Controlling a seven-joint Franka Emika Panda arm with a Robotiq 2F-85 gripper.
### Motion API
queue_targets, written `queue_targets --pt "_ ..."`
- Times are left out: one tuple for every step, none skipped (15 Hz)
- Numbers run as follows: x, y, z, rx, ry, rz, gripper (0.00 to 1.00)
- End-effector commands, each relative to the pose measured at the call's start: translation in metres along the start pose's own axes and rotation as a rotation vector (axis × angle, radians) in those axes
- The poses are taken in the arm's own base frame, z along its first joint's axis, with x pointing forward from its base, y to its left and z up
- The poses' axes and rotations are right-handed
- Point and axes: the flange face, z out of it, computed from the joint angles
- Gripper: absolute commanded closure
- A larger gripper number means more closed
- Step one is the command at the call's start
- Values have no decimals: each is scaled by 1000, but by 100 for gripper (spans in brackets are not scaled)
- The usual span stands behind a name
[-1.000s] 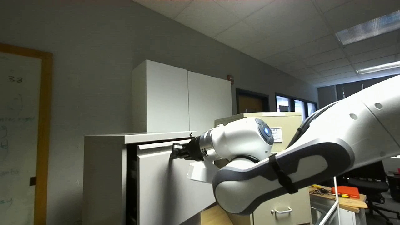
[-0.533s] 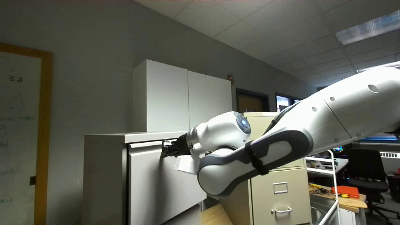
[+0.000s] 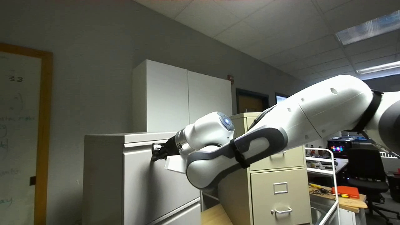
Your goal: Close the open drawer
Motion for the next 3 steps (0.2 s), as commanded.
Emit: queue_targets --pt "9 -10 17 19 -57 -9 96" --pt "9 -9 16 3 -61 -17 71" --pt "9 -12 15 -2 -70 -21 71"
